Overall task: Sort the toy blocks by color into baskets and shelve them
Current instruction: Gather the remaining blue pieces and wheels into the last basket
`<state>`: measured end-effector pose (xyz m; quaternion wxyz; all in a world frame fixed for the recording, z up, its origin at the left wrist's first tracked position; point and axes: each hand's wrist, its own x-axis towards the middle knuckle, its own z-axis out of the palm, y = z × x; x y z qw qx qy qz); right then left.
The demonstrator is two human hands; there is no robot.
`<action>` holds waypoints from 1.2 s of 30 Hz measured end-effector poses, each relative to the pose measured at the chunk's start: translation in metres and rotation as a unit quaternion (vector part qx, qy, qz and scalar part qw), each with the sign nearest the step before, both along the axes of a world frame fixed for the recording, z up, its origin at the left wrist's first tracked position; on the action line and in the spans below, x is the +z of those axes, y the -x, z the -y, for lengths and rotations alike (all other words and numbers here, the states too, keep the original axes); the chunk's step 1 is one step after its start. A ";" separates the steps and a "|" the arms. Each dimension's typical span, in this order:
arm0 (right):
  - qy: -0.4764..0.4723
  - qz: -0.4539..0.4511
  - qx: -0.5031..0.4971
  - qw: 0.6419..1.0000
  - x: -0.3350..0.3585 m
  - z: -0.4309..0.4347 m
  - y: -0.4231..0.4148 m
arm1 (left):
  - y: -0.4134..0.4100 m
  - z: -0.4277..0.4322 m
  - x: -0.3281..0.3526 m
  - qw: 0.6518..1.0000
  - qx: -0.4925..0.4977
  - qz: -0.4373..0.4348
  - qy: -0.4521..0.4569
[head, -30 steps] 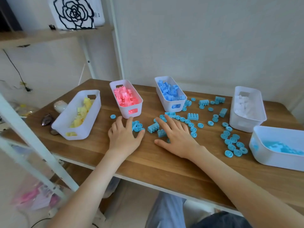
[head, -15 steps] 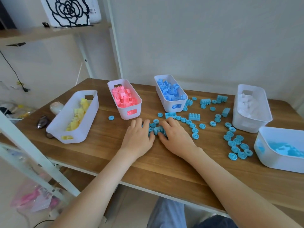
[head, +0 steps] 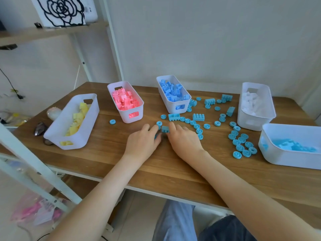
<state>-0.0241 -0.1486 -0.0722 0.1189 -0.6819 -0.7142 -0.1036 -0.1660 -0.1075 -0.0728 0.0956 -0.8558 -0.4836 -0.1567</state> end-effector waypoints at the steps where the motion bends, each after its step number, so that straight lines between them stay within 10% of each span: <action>1: -0.003 0.015 -0.003 1.000 0.000 0.002 0.000 | 0.000 0.001 0.001 1.000 -0.006 -0.004 0.001; 14: 0.103 -0.018 -0.088 0.991 0.019 0.021 -0.021 | -0.029 0.012 0.003 0.996 -0.031 -0.076 -0.015; 24: 0.036 -0.310 -0.094 0.946 0.079 0.070 -0.086 | -0.076 0.040 0.018 0.981 -0.140 0.097 -0.089; 36: 0.025 -0.326 -0.280 0.903 0.107 0.158 -0.247 | -0.220 0.086 0.079 0.914 -0.291 0.258 0.112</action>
